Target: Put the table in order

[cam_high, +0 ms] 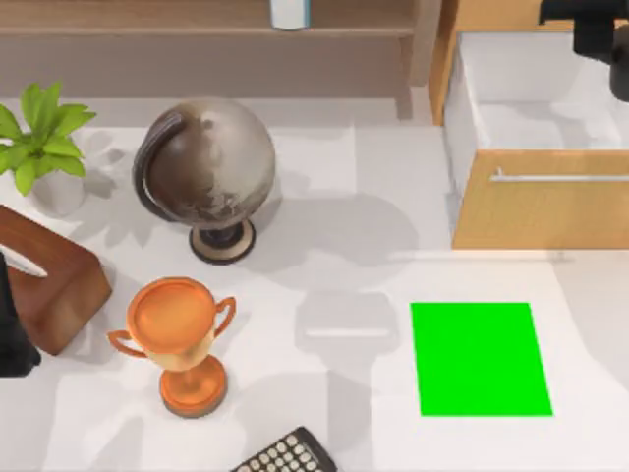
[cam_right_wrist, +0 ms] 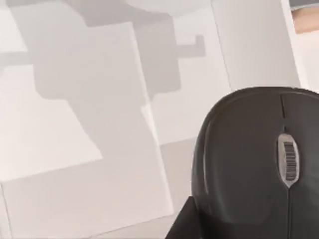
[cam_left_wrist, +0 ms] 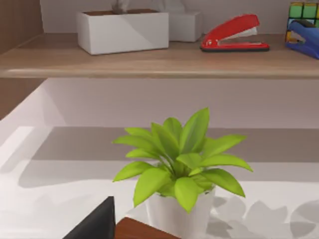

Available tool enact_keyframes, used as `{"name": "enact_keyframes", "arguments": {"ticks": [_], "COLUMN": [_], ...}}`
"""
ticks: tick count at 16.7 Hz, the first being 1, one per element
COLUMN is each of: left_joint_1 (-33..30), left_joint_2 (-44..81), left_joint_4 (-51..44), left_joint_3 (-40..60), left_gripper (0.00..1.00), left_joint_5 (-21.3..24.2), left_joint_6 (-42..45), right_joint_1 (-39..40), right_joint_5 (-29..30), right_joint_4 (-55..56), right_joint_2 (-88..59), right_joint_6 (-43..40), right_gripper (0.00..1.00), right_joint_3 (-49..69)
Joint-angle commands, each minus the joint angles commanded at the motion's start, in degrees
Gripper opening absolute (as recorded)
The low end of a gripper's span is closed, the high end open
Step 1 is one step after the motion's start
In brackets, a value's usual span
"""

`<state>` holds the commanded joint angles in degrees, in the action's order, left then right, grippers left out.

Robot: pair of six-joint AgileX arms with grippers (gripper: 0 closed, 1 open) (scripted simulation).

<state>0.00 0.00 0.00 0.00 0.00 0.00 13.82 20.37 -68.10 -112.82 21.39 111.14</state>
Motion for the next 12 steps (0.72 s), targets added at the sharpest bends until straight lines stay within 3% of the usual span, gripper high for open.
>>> {"name": "enact_keyframes", "arguments": {"ticks": [5, 12], "left_joint_1": [0.0, 0.0], "left_joint_2": [0.0, 0.0], "left_joint_4": [0.0, 0.0], "left_joint_3": [0.0, 0.0], "left_gripper": [1.0, 1.0], "left_joint_5": [0.0, 0.0], "left_joint_6": [0.0, 0.0], "right_joint_1": [6.13, 15.18], "right_joint_5": [2.06, -1.9], "right_joint_4": [1.69, 8.82], "right_joint_2": [10.99, 19.41], "right_joint_6": [5.59, 10.0], "right_gripper": [0.0, 0.0], "right_joint_3": [-8.26, -21.7]}}
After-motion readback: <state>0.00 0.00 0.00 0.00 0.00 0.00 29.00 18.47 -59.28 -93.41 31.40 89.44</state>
